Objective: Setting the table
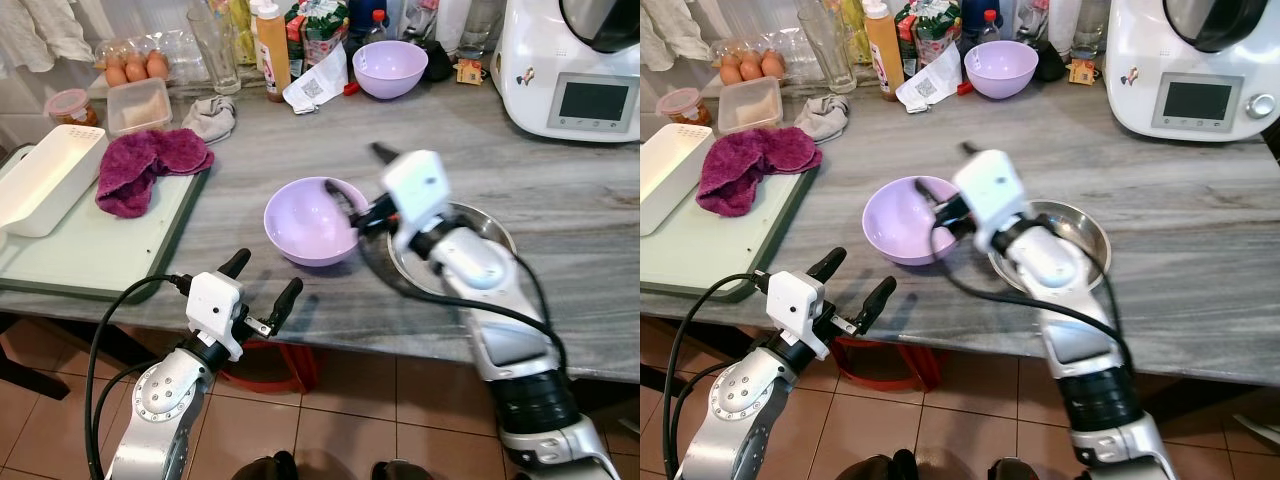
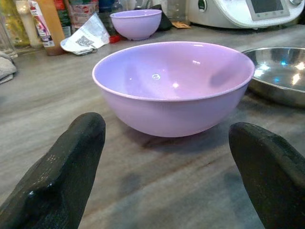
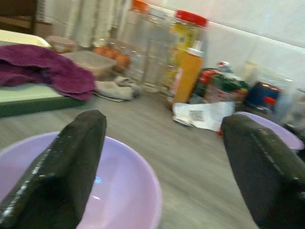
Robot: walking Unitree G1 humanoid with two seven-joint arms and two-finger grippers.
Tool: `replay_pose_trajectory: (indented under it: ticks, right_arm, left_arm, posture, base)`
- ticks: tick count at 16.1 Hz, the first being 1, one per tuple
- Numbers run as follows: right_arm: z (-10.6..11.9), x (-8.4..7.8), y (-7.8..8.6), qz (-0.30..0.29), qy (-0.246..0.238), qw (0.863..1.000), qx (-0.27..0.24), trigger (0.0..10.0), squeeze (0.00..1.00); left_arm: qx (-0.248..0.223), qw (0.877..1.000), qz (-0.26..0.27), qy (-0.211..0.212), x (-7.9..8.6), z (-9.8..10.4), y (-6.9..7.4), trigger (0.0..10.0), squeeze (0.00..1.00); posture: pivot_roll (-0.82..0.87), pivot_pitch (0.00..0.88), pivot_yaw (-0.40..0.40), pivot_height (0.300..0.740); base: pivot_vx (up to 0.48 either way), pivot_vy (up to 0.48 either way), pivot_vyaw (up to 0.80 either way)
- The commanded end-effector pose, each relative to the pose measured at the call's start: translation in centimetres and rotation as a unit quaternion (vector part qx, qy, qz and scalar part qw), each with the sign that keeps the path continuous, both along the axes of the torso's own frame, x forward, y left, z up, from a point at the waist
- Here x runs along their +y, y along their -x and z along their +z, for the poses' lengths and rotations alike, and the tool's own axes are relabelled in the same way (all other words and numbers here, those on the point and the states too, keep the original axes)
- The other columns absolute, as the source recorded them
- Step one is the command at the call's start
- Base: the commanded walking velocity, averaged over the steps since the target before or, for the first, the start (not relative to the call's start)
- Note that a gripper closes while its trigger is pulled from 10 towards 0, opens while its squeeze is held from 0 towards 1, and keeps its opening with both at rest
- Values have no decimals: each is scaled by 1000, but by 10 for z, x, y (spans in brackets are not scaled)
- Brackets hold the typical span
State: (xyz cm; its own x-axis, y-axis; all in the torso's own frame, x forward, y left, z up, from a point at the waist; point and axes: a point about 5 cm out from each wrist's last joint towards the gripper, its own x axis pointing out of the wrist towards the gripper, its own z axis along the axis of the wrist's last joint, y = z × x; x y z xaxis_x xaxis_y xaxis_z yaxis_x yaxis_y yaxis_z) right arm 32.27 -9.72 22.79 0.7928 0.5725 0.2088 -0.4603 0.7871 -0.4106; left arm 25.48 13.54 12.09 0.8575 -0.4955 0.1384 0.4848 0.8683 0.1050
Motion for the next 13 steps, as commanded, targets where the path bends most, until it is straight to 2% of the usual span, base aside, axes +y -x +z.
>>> replay_pose_trajectory:
  ticks: [1,2,5,6,8,9,13]
  right_arm:
    - [4,-7,4,-23,4,1000,-13,10000,1000]
    - [4,-19,6,-54,6,998,-15,10000,1000]
    - [2,-34,9,-96,6,995,-10,10000,1000]
    - [-6,-45,14,-125,2,992,11,10000,1000]
    - [-14,-57,20,-153,-5,988,34,10000,1000]
    - [-25,-68,21,-182,-18,980,78,10000,1000]
    - [-38,-74,22,-195,-26,972,127,10000,1000]
  left_arm:
    - [0,1000,3,-1,3,-1,-2,10000,0]
    - [2,1000,3,0,3,-3,-3,10000,0]
    - [3,1000,1,1,3,-5,-4,10000,0]
    - [3,1000,-1,2,3,-5,-4,10000,0]
    - [3,1000,-5,3,3,-5,-4,10000,0]
    - [5,1000,-8,2,4,-6,-4,10000,0]
    - [5,1000,-14,1,6,-6,-2,10000,0]
  posture:
    - [-155,170,82,740]
    - [-160,171,83,740]
    - [-172,174,88,740]
    - [-175,176,89,740]
    - [-179,180,93,740]
    - [-177,186,99,740]
    - [-167,191,107,740]
  base:
    - [0,0,0]
    - [0,0,0]
    - [0,0,0]
    - [0,0,0]
    - [0,0,0]
    - [0,0,0]
    - [0,0,0]
